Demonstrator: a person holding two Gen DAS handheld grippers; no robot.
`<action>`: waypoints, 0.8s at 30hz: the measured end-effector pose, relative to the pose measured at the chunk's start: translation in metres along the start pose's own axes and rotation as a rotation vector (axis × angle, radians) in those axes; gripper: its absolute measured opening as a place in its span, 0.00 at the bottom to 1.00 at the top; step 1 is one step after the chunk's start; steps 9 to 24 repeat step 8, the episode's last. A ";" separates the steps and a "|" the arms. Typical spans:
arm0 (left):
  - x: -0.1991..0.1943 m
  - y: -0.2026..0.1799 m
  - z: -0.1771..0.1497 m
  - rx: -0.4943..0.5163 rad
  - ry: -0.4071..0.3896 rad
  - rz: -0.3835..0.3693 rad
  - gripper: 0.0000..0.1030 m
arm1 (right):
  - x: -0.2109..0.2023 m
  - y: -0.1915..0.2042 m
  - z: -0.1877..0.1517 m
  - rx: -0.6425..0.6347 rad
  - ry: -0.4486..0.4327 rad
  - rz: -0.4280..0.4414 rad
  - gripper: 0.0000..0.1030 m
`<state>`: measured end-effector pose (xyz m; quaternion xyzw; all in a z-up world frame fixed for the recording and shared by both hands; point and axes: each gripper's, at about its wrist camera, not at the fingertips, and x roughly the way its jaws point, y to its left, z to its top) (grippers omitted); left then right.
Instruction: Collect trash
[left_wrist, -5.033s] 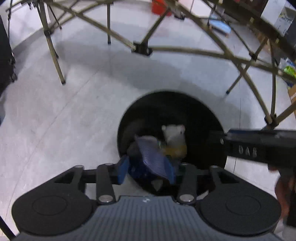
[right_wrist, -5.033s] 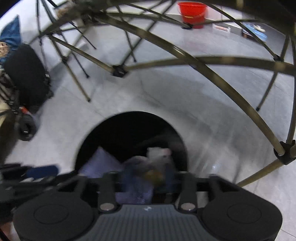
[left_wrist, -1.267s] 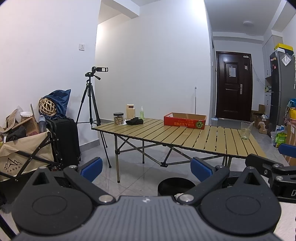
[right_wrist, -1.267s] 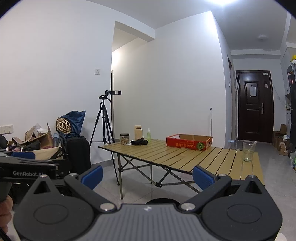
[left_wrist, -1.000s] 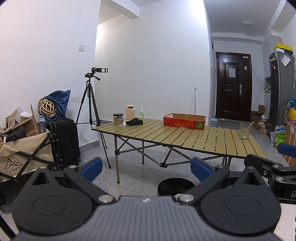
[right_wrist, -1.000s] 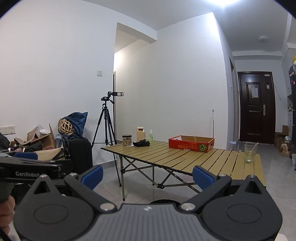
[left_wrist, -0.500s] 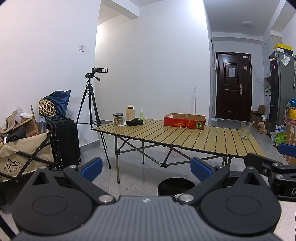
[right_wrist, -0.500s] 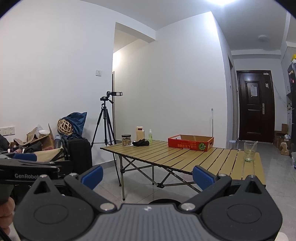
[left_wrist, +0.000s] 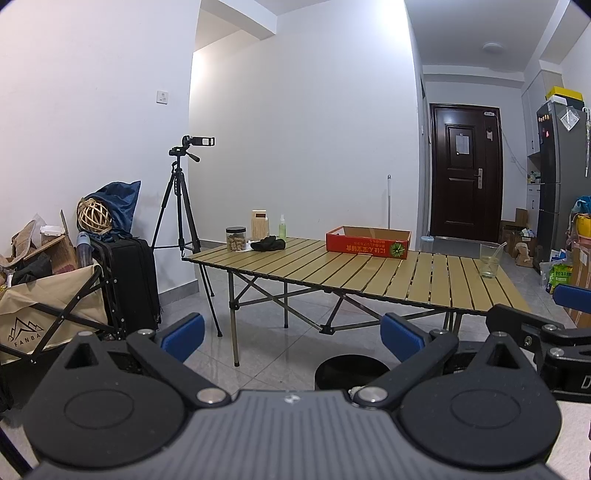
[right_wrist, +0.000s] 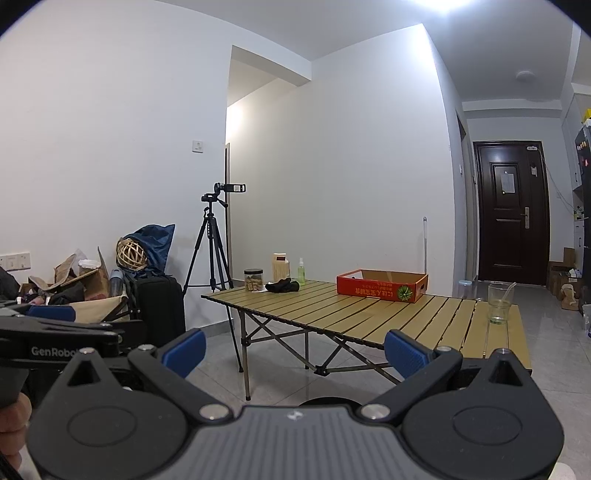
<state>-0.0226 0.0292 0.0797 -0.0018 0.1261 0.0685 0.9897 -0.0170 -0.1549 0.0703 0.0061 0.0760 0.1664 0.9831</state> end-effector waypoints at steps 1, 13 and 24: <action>0.000 0.000 0.000 0.000 -0.001 -0.002 1.00 | 0.000 0.000 0.000 0.000 -0.001 0.000 1.00; 0.000 0.006 0.001 0.019 -0.025 -0.018 1.00 | -0.001 0.000 0.000 0.000 -0.003 0.000 1.00; 0.000 0.006 0.001 0.019 -0.025 -0.018 1.00 | -0.001 0.000 0.000 0.000 -0.003 0.000 1.00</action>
